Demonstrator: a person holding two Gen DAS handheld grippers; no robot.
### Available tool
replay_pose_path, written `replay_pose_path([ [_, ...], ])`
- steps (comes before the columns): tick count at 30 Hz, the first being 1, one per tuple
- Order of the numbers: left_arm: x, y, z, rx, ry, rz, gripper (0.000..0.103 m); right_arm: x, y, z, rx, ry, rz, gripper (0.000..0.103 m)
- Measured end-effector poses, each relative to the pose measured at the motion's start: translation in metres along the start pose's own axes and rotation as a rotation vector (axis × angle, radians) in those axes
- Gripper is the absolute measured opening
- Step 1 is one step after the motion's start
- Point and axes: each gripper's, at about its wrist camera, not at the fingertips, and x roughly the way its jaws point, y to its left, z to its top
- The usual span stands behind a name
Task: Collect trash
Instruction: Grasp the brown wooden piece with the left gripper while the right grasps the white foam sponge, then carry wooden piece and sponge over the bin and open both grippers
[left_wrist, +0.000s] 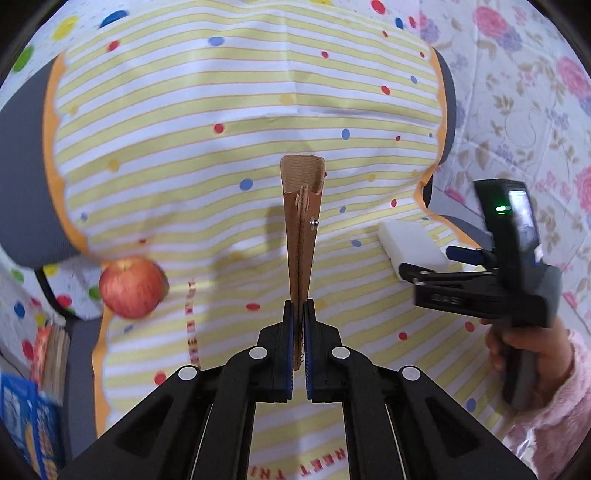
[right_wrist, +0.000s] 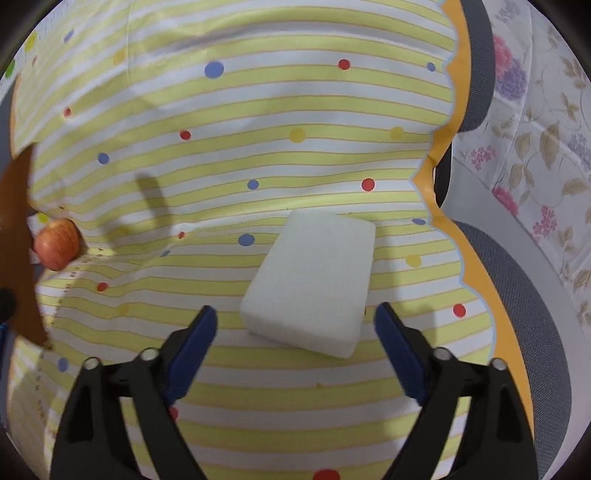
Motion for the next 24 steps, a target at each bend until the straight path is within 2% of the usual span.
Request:
replay_pose_path([
  [2,-0.001,-0.002,-0.004,-0.019,0.010,-0.004,0.005,0.005,0.000,0.000,0.001,0.004,-0.028,0.086],
  [3,0.003,-0.005,-0.004,-0.019,0.012,-0.006,0.005,0.007,-0.001,0.000,0.005,0.011,-0.042,0.081],
  [4,0.004,-0.006,-0.005,-0.016,0.012,-0.004,0.005,0.007,-0.003,-0.001,0.013,0.020,-0.045,0.063],
  [7,0.000,-0.018,-0.008,-0.002,0.007,-0.019,0.005,-0.013,-0.013,-0.009,0.055,0.005,-0.003,0.058],
  [10,-0.006,-0.035,-0.012,0.023,-0.010,-0.039,0.005,-0.058,-0.024,-0.027,0.077,-0.029,0.030,0.058],
  [14,-0.020,-0.065,-0.019,0.040,-0.041,-0.130,0.005,-0.129,-0.039,-0.067,0.106,-0.075,0.018,0.058],
  [19,-0.033,-0.103,-0.031,0.089,-0.054,-0.255,0.005,-0.220,-0.061,-0.136,0.194,-0.139,-0.085,0.059],
  [24,-0.041,-0.147,-0.034,0.178,-0.059,-0.349,0.005,-0.281,-0.089,-0.203,0.311,-0.116,-0.199,0.060],
])
